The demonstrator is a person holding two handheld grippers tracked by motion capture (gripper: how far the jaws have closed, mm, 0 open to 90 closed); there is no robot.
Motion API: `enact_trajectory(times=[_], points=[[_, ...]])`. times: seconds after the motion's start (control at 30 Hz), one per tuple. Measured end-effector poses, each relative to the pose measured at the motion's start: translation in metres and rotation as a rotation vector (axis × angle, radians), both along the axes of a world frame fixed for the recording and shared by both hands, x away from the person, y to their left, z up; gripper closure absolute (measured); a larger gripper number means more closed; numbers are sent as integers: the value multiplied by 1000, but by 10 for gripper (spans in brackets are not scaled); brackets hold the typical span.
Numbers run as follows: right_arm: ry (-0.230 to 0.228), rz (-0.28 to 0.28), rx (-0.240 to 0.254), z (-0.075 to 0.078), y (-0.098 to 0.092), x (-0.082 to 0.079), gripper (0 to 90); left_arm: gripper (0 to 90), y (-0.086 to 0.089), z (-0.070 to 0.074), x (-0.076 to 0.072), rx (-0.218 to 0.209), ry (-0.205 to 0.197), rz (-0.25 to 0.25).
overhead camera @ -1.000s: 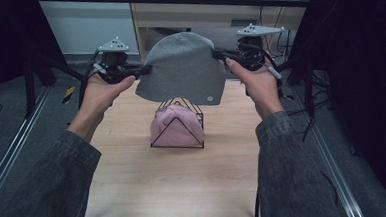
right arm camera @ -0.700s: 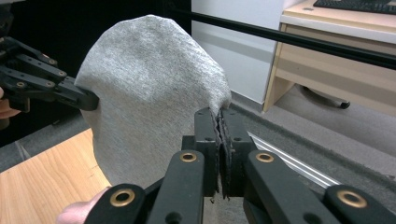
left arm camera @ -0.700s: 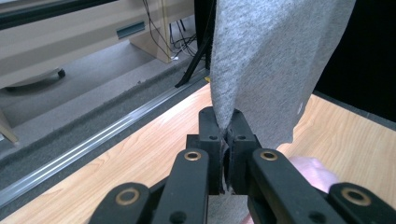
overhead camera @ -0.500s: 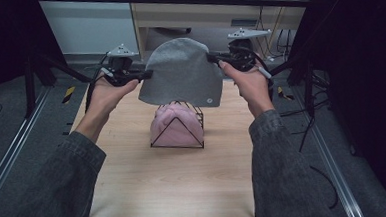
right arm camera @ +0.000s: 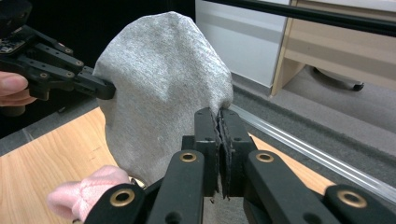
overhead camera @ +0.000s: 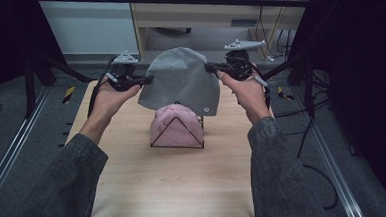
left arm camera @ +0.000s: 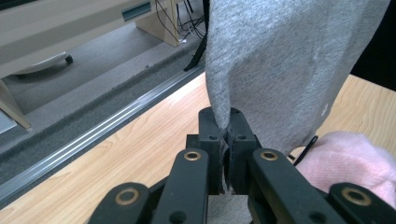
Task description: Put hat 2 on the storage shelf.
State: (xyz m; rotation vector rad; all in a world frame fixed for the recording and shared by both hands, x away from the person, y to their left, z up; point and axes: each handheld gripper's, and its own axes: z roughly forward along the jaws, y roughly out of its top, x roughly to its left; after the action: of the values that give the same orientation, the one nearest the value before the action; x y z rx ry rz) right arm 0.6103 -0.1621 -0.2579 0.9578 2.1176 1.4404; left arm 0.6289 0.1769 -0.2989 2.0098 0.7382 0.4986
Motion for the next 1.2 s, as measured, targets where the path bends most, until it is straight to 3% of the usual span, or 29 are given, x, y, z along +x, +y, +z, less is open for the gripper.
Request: enact_trajectory(times=[0.27,1.2], points=[[25,-2,-1,-17,-2,1,875,869,-1,-17,1,1,20,-8],[72,15,-35,-45,7,1,875,869,0,-49,-3,32,60,-8]])
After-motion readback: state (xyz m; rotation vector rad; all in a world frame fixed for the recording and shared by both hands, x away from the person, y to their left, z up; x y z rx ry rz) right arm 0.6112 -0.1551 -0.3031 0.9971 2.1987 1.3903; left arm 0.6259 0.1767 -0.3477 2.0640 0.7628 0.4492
